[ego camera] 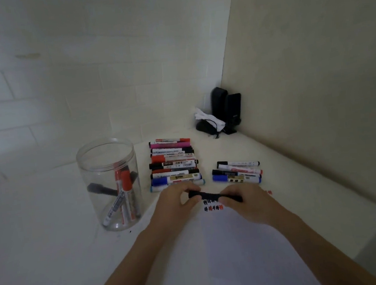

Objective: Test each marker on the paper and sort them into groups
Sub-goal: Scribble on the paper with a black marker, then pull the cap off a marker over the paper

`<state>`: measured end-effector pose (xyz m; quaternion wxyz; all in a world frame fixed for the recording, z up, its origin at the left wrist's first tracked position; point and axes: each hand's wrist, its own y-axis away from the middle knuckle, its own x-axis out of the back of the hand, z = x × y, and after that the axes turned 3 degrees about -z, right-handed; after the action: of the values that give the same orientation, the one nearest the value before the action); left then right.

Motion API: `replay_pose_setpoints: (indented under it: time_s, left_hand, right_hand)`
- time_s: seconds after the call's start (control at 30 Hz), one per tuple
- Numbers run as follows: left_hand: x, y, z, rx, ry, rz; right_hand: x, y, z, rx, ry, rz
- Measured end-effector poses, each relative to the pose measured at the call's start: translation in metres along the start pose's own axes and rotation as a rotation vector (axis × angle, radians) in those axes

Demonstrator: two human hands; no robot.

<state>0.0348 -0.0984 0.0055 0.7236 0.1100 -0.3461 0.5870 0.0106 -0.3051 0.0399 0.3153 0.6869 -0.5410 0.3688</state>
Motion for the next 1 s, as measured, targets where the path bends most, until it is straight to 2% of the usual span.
replay_pose_setpoints:
  time_s: [0.17,0.27,0.43,0.6,0.73,0.87,0.93,1.0]
  left_hand:
    - [-0.002,-0.016,-0.018,0.016,-0.313,0.184]
    - [-0.003,-0.026,-0.026,0.050,-0.516,0.244]
    - [-0.003,-0.039,-0.027,0.114,-0.768,0.211]
    - [0.000,-0.047,-0.029,0.084,-0.806,0.231]
    - [-0.001,-0.047,-0.025,0.125,-0.828,0.179]
    - [-0.003,-0.041,-0.009,0.091,-0.755,0.189]
    - [-0.005,-0.033,0.003,0.000,-0.601,0.218]
    - [-0.010,-0.021,0.014,-0.184,-0.400,0.181]
  right_hand:
    - [0.001,-0.024,0.041,-0.190,0.185,0.333]
    - [-0.001,-0.028,0.056,-0.266,0.282,0.332]
    - [-0.011,-0.035,0.060,-0.241,0.395,0.432]
    - [-0.018,-0.042,0.061,-0.154,0.334,0.554]
    - [-0.029,-0.033,0.053,-0.035,0.181,0.575]
    - [-0.035,-0.017,0.036,0.033,-0.073,0.497]
    - [-0.031,-0.011,0.021,-0.091,-0.371,0.431]
    - [-0.026,-0.004,0.005,-0.206,-0.822,0.336]
